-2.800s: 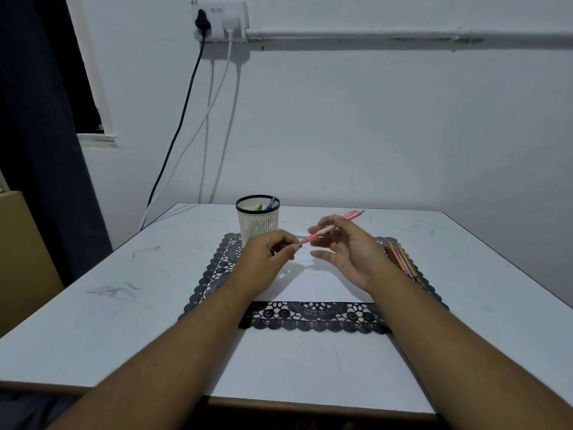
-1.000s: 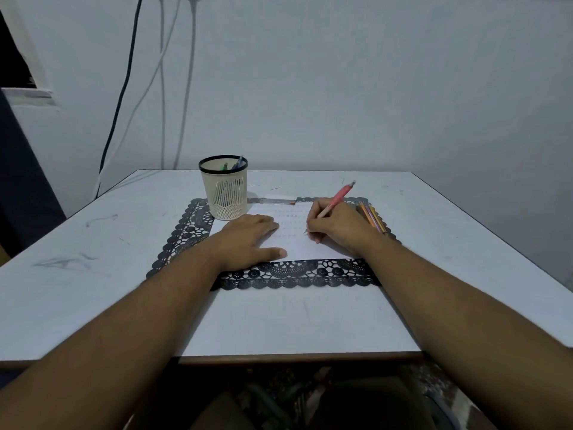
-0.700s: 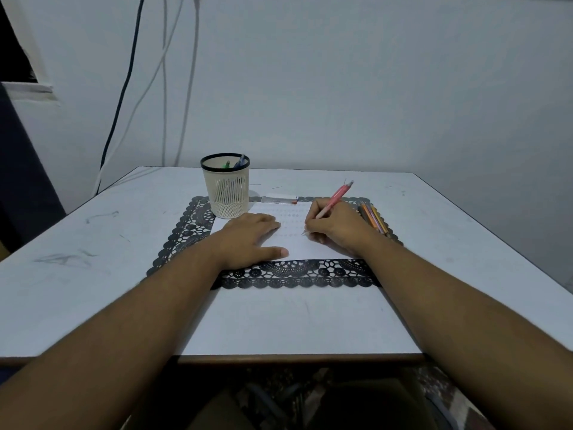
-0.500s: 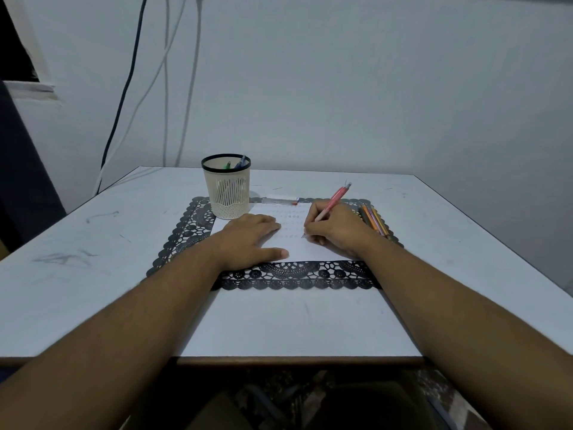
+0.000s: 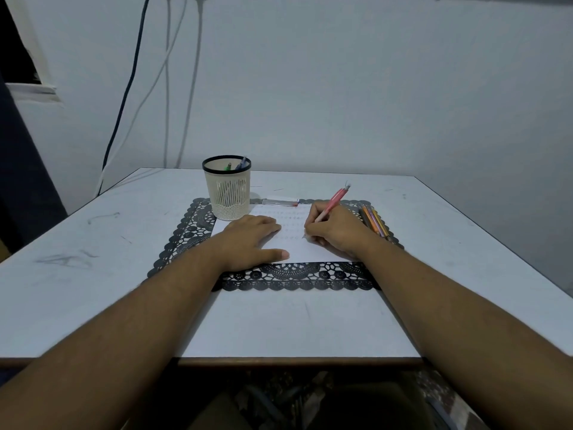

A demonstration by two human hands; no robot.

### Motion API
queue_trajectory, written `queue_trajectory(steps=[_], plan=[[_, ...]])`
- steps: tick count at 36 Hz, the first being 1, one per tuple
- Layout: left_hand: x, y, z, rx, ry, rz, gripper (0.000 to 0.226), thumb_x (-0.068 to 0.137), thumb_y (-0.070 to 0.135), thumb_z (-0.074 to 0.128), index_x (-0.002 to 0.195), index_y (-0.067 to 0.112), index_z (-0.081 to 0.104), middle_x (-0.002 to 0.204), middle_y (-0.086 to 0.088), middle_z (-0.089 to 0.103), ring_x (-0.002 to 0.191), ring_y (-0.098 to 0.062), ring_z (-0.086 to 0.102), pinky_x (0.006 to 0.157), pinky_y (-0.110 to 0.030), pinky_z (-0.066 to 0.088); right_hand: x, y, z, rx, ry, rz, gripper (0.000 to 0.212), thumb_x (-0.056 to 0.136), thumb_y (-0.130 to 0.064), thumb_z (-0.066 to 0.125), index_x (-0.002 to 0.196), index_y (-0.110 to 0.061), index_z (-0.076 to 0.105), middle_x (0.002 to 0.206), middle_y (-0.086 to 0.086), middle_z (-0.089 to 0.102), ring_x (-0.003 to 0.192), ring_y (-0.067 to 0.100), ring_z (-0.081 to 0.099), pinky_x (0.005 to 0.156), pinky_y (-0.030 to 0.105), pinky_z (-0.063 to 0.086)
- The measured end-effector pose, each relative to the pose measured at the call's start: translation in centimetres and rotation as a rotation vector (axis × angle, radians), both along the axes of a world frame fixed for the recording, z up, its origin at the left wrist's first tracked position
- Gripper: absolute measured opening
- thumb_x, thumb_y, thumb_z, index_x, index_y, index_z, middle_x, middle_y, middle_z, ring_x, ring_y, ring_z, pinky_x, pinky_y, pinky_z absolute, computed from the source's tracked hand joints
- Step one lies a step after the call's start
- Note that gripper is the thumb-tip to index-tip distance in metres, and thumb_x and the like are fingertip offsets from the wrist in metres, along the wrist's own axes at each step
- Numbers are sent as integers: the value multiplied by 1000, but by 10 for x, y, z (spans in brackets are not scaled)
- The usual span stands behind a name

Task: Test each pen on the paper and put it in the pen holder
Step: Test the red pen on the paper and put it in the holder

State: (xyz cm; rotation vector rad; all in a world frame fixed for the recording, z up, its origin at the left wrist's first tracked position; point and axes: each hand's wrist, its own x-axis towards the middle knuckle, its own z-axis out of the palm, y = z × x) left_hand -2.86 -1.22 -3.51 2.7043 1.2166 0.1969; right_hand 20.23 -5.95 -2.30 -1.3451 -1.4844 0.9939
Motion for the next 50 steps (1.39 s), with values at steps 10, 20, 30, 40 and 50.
queue_trajectory(steps=[10,20,30,40,50], plan=[[2,-3,2,-14,-5,4,83,91,73,52,158,27,33,167,5,26,152,-20,18,124,-41,18,1,-6,2,7,-41,2,18,86,13,62,80,-3,55,72,15,55,59,14,58,61,23,51],[1,-2,1,-10,8,8,90,87,79,50,159,26,34,167,5,26,151,-20,19,124,-42,19,0,-6,2,21,-37,-6,15,86,13,60,84,-1,59,75,17,55,61,14,57,58,21,50],[1,-1,2,-16,2,5,90,86,79,48,158,27,34,166,5,27,151,-20,19,124,-41,18,4,-5,1,13,46,5,19,85,15,61,78,-2,56,75,20,53,59,19,51,57,27,47],[1,-2,1,-23,-4,5,82,92,71,52,159,27,33,167,6,25,152,-18,17,125,-39,16,13,-2,-2,22,203,-102,28,86,16,57,70,-6,50,61,14,53,51,20,46,51,30,37],[1,-2,3,-13,-6,8,82,92,71,52,159,26,33,167,5,26,152,-20,18,125,-40,17,9,-5,-1,25,71,-7,20,87,14,60,79,-2,54,70,17,51,54,17,47,62,32,46]])
